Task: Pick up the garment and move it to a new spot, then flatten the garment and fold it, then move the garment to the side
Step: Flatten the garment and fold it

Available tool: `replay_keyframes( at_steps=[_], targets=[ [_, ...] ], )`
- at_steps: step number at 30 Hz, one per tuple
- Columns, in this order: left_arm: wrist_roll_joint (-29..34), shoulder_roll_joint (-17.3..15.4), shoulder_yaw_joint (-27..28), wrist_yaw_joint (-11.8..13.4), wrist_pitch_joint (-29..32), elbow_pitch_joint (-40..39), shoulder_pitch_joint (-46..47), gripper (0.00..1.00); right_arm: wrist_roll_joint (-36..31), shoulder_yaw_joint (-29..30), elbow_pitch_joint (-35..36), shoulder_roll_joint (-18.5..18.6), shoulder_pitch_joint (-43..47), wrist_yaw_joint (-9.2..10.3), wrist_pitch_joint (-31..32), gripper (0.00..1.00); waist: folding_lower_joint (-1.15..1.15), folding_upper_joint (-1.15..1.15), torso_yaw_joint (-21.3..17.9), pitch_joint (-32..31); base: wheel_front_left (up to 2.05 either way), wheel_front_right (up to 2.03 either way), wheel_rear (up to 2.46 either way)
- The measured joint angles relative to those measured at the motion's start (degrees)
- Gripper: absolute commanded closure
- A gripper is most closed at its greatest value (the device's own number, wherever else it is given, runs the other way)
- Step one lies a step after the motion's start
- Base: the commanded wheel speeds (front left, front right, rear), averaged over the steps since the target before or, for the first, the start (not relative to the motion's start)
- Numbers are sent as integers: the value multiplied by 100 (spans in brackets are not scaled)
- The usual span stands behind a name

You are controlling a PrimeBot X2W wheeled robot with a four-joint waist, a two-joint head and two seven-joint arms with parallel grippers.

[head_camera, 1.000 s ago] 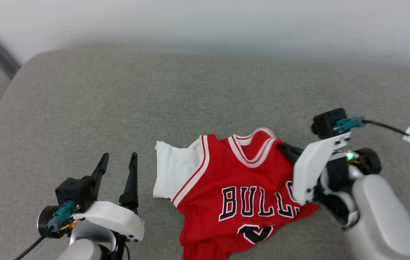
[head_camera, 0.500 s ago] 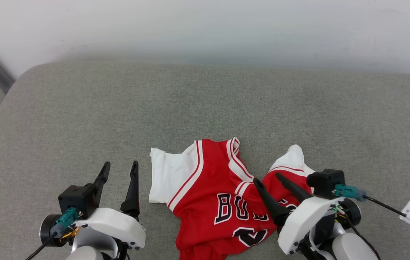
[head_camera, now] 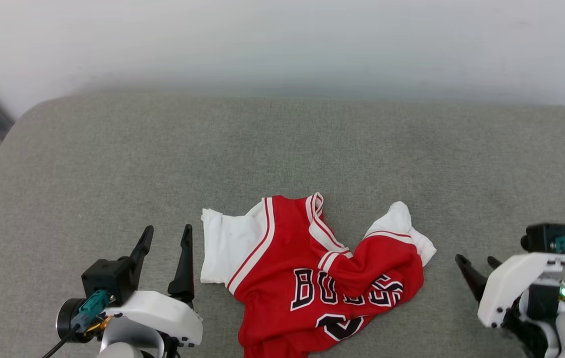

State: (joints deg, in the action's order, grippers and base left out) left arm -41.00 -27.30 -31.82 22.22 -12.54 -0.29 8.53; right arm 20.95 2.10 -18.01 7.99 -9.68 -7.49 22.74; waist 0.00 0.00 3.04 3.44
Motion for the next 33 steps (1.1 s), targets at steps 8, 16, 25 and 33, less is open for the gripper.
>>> replay_keyframes(
  at_steps=[8,16,25,33],
  targets=[
    [48,105,-86,-160,-34,49,280,0,111,-331,-708,441,-907,-1,1225,0,0,0,200,341,0,0,0],
    [58,220,-76,-315,-102,279,489,0,235,-783,-1501,573,-1585,-1,1555,60,0,0,508,682,0,0,0],
    [47,205,31,-299,-158,366,416,0,167,-621,-1155,779,-1689,-1,1127,100,0,0,431,629,0,0,0],
    [56,171,8,-236,-140,294,366,0,-250,815,276,669,-926,-1,597,100,0,0,163,475,0,0,0]
  ],
)
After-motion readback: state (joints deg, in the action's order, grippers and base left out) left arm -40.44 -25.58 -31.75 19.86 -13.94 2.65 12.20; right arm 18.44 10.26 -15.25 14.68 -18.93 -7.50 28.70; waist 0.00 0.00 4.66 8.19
